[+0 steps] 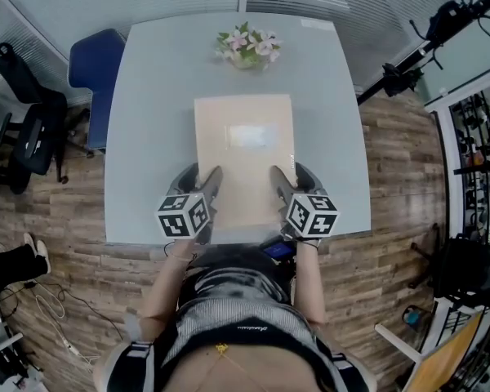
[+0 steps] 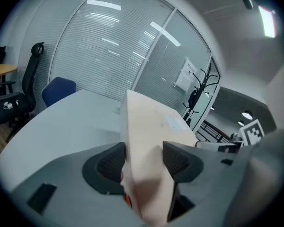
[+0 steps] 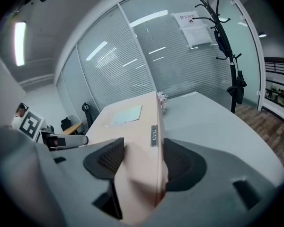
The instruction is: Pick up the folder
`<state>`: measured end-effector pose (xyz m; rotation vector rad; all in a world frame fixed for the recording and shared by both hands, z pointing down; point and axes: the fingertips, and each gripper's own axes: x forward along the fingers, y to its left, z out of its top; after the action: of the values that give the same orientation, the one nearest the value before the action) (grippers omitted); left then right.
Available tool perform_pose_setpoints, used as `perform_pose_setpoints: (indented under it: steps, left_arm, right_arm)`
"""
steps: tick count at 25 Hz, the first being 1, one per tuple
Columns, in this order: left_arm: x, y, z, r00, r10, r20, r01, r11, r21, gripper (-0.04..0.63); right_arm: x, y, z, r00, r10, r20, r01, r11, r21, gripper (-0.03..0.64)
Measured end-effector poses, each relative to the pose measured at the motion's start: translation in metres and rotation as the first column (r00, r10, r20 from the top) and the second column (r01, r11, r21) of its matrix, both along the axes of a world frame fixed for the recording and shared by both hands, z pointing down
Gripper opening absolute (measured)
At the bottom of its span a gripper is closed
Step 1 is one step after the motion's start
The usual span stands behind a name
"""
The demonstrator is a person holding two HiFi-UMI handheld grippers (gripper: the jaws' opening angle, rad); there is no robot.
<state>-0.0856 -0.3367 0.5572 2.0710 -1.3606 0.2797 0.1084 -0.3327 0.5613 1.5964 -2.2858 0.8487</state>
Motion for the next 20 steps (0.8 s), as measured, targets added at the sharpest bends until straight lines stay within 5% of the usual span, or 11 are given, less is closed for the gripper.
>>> perform_pose_setpoints:
  steps: [20]
  left_arm:
    - [0.014, 0.019, -0.103, 1.0, -0.026, 0.013, 0.022, 0.973, 0.231, 0.244]
  right_arm:
    - [0.015, 0.022, -0.095, 1.0, 0.025, 0.003, -0.025, 0.981, 0.192, 0.258]
